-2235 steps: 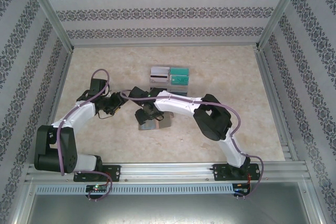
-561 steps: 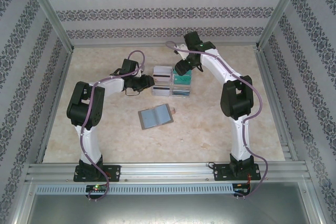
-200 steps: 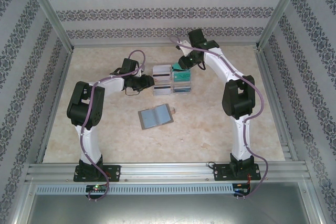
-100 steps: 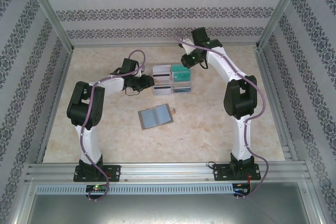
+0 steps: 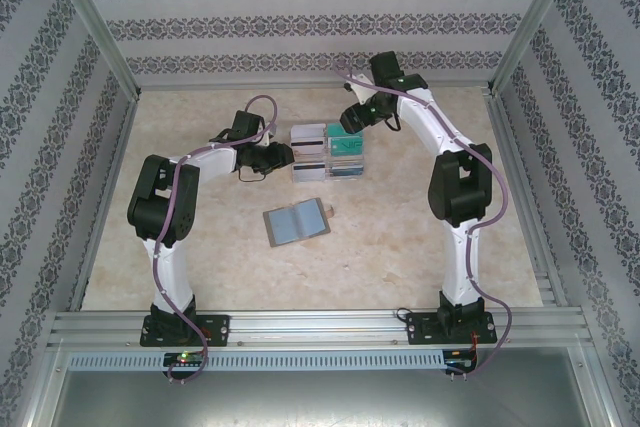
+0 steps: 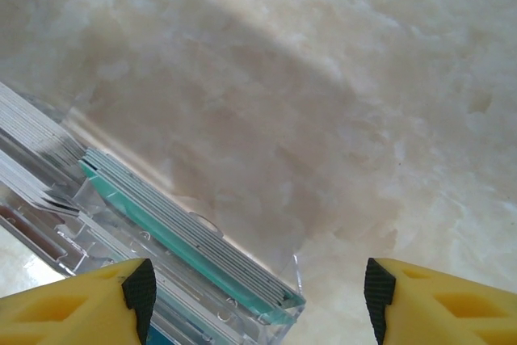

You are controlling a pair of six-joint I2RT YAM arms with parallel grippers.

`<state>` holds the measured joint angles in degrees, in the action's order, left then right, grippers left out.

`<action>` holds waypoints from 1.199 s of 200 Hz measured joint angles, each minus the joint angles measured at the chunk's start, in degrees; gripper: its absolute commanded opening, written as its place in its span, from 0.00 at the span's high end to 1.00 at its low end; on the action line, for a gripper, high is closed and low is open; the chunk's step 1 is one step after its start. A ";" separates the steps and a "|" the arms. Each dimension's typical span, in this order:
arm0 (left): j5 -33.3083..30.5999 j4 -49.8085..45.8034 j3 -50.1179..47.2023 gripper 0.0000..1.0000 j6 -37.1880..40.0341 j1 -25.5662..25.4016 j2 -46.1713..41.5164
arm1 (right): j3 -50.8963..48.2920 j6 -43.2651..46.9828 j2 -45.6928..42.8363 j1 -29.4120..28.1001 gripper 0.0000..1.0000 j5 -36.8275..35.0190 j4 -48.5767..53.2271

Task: Put the credit cards into the card holder

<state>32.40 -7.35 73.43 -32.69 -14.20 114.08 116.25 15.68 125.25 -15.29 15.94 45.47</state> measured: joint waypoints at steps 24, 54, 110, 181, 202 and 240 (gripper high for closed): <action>-0.02 0.00 0.00 0.63 0.00 0.00 0.00 | 1.57 0.52 1.03 -0.39 0.29 0.04 0.66; -0.02 0.00 0.00 0.63 0.00 0.00 0.00 | 2.40 0.85 2.49 -0.90 0.29 0.09 1.36; -0.02 -0.04 0.00 0.63 0.00 0.00 0.00 | 2.93 1.09 4.81 -1.11 0.29 0.20 2.89; -0.02 -0.28 0.09 0.63 0.35 0.00 0.00 | 3.58 0.57 5.05 -1.11 0.34 -1.36 1.46; 0.00 -0.31 0.09 0.63 0.39 0.00 0.00 | 3.76 0.11 5.05 -1.11 0.35 -1.51 0.74; 0.00 -0.35 0.11 0.63 0.42 0.00 0.00 | 3.76 -0.83 5.05 -1.11 0.41 -1.44 -0.52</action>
<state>32.40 -7.70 73.54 -32.27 -14.20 114.08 120.01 14.85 130.30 -16.40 14.50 44.95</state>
